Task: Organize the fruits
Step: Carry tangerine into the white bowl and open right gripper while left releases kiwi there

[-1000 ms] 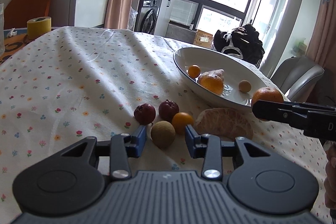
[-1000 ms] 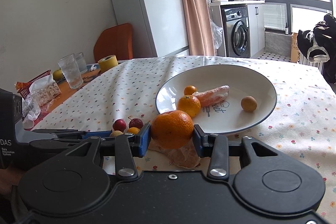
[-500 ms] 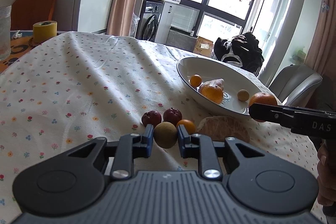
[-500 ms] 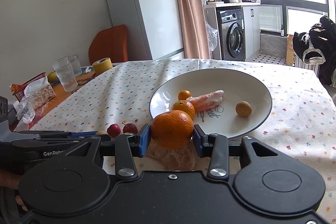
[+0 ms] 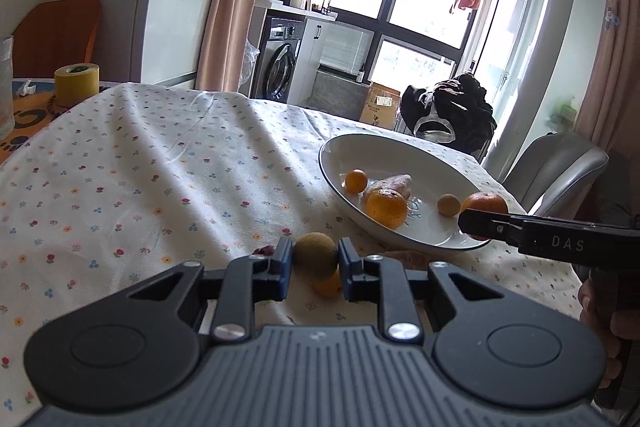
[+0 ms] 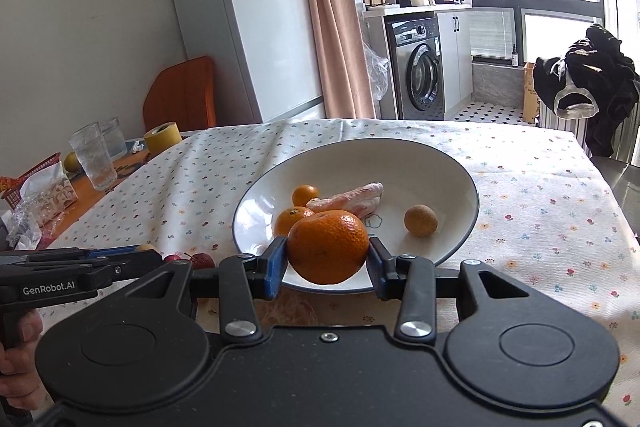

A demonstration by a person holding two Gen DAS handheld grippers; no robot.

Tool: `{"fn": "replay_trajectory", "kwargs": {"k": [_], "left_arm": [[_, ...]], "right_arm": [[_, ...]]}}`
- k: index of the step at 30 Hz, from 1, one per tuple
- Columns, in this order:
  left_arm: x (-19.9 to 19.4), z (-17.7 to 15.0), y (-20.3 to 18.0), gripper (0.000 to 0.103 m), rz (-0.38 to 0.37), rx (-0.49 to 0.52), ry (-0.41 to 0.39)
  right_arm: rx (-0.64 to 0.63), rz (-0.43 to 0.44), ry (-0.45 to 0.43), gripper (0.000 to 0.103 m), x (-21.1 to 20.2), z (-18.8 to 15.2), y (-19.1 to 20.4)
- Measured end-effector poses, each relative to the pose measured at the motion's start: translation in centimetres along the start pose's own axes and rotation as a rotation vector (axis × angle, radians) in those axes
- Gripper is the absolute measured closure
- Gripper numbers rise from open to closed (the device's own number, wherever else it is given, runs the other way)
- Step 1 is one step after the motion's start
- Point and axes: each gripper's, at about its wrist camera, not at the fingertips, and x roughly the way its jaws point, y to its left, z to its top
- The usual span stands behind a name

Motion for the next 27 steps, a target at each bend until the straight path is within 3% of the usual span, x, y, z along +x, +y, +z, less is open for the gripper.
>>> {"fn": "replay_trajectory", "kwargs": {"k": [16,21,27], "left_arm": [[2.6,2.3,-4.4,0.08,-0.023,0.084,-0.003],[3.8,2.5,-5.8,0.08,-0.04,0.111,0.008],[5.1,2.6,-6.8,0.08,-0.046,0.123,0.033]], "right_arm": [[0.064,0.001,-0.084,0.059,-0.4,-0.4,-2.9],[0.085,0.026,-0.061,0.057,-0.5,-0.3,-3.2],[0.102,-0.002,-0.032,0.054,-0.3,-0.4,-3.6]]}}
